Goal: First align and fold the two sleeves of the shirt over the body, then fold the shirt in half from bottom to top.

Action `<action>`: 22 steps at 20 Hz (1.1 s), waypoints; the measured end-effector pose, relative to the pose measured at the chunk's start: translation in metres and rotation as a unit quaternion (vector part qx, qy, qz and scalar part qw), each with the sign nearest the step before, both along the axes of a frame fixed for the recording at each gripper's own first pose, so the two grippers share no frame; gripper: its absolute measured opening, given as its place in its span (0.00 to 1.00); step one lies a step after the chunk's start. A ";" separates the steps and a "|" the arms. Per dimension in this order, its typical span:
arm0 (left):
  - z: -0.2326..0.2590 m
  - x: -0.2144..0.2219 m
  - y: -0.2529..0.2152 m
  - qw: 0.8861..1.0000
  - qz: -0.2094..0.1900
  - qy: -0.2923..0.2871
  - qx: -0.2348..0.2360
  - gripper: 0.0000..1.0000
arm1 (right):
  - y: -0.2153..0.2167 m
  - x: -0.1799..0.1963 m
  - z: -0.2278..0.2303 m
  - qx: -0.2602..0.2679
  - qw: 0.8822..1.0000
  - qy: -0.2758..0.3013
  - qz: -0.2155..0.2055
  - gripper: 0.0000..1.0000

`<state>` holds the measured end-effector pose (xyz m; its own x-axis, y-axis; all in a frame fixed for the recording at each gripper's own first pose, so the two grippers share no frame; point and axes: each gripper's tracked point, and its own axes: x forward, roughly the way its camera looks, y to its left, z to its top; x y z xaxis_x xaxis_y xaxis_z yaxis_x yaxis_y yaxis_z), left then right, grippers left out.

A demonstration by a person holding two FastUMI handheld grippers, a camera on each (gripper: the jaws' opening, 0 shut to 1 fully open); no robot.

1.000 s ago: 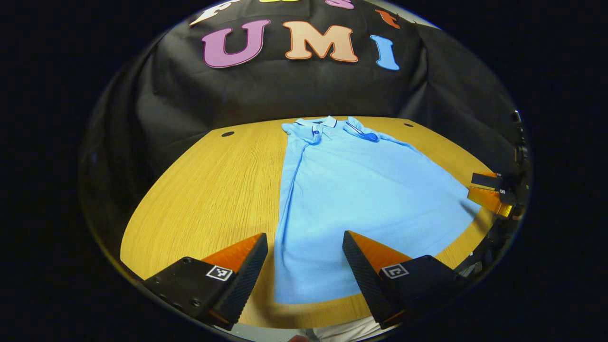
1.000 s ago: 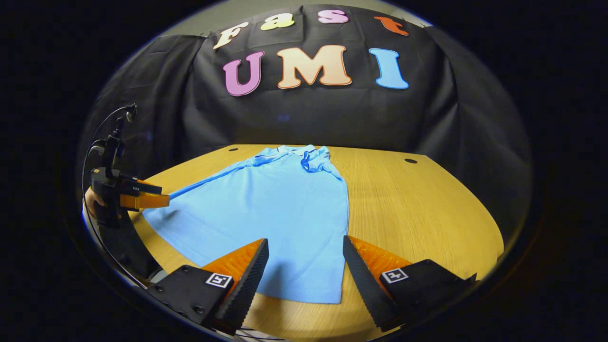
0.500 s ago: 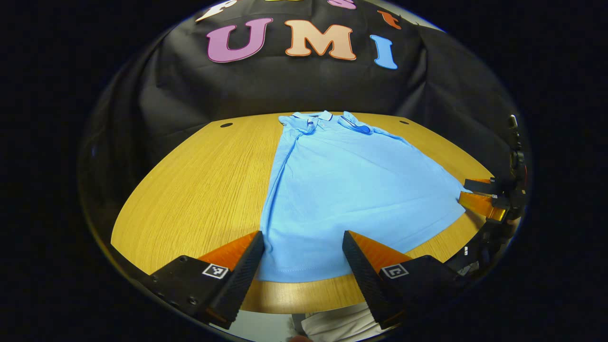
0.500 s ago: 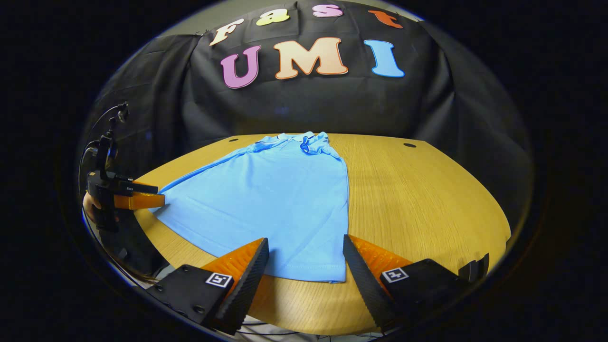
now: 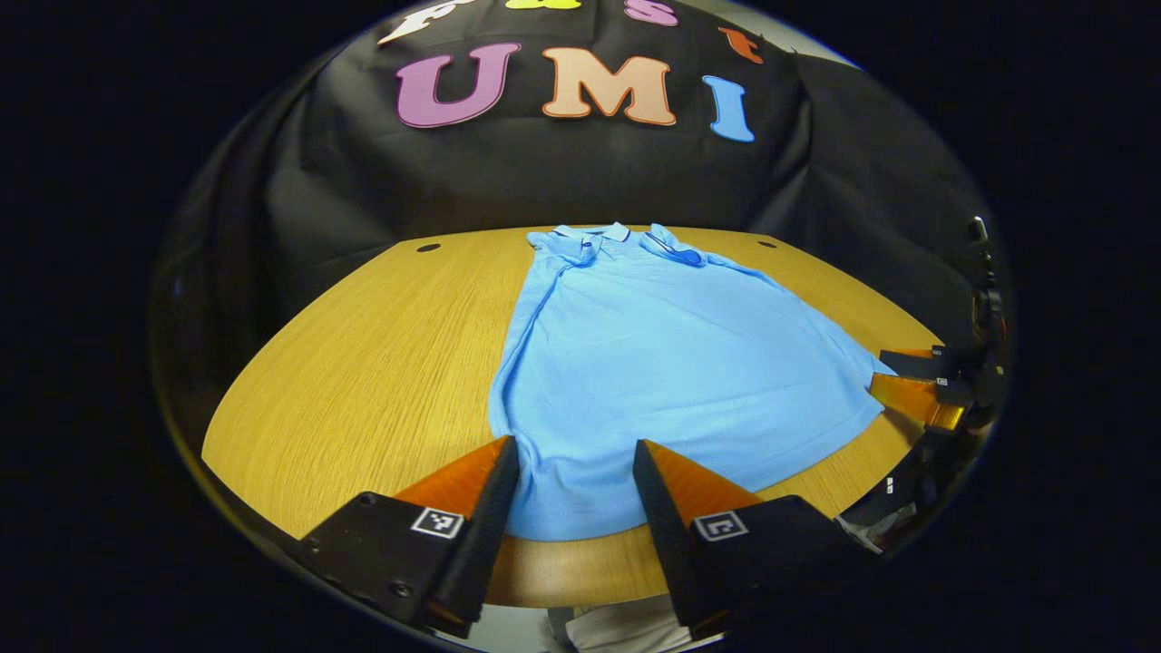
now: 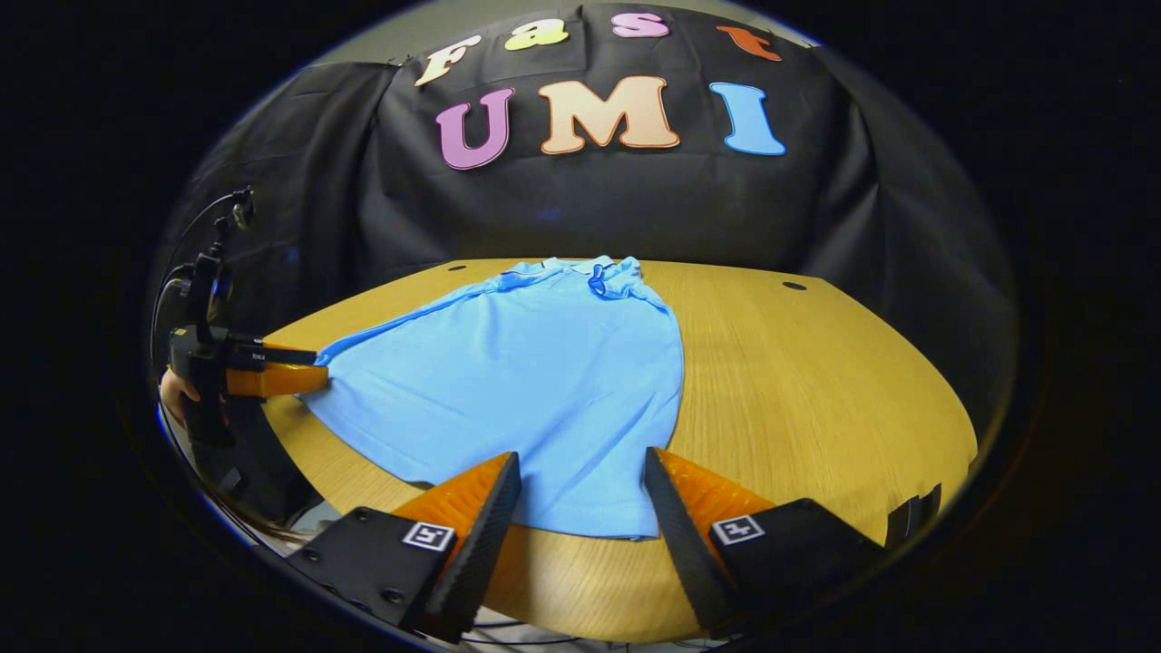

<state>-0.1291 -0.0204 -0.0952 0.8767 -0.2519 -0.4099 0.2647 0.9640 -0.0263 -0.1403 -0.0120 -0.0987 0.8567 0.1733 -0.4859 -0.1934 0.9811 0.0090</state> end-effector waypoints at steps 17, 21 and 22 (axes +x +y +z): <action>0.002 0.006 -0.019 0.999 -0.017 -0.028 -0.028 0.00 | 0.029 0.000 0.000 0.053 0.998 0.018 0.024 0.06; 0.013 0.016 -0.013 0.999 -0.008 -0.034 -0.025 0.00 | 0.036 0.011 0.013 0.056 0.998 0.006 0.026 0.06; 0.020 0.020 -0.011 0.999 -0.006 -0.039 -0.025 0.00 | 0.036 0.018 0.017 0.054 0.998 0.002 0.026 0.06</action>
